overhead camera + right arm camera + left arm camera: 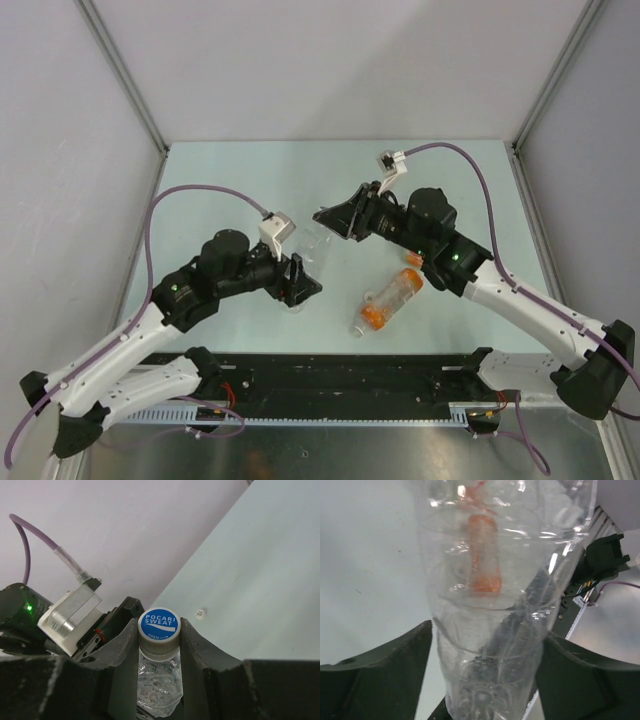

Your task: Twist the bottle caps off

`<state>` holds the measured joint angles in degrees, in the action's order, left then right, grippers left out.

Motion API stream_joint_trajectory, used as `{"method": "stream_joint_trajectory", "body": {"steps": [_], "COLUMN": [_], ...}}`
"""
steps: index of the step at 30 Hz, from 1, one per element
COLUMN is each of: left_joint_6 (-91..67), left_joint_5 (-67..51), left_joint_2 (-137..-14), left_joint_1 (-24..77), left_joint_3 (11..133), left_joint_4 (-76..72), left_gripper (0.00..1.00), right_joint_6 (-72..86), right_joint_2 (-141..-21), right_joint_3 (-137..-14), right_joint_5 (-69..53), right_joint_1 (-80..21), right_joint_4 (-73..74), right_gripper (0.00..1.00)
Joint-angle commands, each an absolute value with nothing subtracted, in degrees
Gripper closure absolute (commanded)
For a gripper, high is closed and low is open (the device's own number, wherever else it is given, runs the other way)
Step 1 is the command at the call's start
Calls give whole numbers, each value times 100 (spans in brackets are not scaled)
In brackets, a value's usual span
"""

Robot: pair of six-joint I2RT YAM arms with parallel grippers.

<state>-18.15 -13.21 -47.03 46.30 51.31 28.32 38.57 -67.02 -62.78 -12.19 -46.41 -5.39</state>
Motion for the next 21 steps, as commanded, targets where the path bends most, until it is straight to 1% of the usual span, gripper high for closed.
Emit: {"method": "stream_joint_trajectory", "body": {"steps": [1,2,3,4,5,7,8,10,11,13,14,21], "left_joint_6": [-1806,-1804,-1794,-1794,-1793,-1793,-1793,-1797,-1808,-1843,-1871,-2022], "left_joint_5": [-1139,-1119,-1091,-1055,-1007,-882,-797,-579,-435,41,310,2014], "left_joint_2": [-4815,-4820,-4814,-4806,-4794,-4756,-4747,-4746,-4751,-4787,-4810,-5204], "left_joint_1": [4761,4788,4807,4820,4840,4886,4913,4994,5050,5169,5235,5901], "left_joint_3": [5351,5365,5376,5382,5389,5377,5378,5385,5395,5451,5490,5904], "left_joint_4": [2695,2692,2691,2699,2703,2717,2730,2770,2796,2890,2939,3303], "left_gripper": [28,33,38,41,45,49,51,53,54,57,59,69], "right_joint_6": [3570,3552,3534,3520,3505,3491,3490,3492,3508,3580,3622,3802], "right_joint_2": [-6580,-6573,-6565,-6543,-6515,-6441,-6398,-6315,-6264,-6187,-6170,-6546], "right_joint_3": [-6536,-6533,-6536,-6533,-6532,-6535,-6533,-6531,-6535,-6536,-6564,-7108], "right_joint_5": [-961,-964,-979,-990,-983,-936,-899,-761,-666,-435,-301,183], "right_joint_1": [-4716,-4718,-4719,-4719,-4720,-4717,-4714,-4718,-4719,-4715,-4713,-4727], "right_joint_4": [-544,-522,-507,-500,-496,-504,-511,-517,-509,-463,-364,475], "right_gripper": [100,98,93,83,70,44,34,18,13,4,3,1]}}
